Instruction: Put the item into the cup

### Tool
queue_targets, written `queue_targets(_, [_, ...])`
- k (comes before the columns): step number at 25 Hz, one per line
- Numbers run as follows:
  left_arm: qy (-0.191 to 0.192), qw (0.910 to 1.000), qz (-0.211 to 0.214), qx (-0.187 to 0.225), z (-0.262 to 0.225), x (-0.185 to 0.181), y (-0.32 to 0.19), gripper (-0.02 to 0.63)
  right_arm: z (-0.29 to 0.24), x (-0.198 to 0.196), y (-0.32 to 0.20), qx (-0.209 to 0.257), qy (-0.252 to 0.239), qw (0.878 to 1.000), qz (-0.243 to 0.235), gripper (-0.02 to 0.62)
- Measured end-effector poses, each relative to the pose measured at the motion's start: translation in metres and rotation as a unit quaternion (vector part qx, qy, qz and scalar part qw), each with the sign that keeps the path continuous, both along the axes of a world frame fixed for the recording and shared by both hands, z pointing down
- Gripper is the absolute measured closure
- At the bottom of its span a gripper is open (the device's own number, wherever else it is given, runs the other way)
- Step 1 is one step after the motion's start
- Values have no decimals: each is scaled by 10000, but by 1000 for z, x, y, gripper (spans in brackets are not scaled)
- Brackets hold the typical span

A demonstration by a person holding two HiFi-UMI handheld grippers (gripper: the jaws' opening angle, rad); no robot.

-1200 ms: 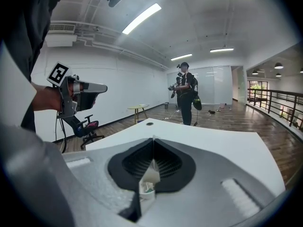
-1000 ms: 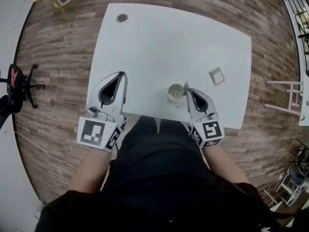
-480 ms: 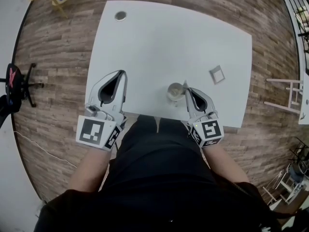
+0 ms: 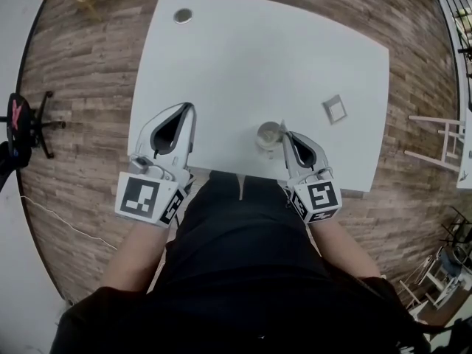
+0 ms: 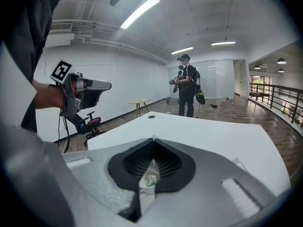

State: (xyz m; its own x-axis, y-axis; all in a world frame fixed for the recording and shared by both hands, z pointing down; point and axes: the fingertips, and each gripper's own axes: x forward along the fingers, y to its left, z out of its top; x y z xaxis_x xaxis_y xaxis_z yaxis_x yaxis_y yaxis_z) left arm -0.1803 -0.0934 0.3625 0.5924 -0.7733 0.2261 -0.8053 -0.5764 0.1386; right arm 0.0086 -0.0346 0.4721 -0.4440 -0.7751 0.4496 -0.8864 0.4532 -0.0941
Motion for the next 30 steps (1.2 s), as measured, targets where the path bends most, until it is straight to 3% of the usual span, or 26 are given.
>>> queue_targets(30, [-135, 9990, -12, -428, 29, -2, 8, 607, 34, -20, 16, -268, 261, 9987, -352, 591])
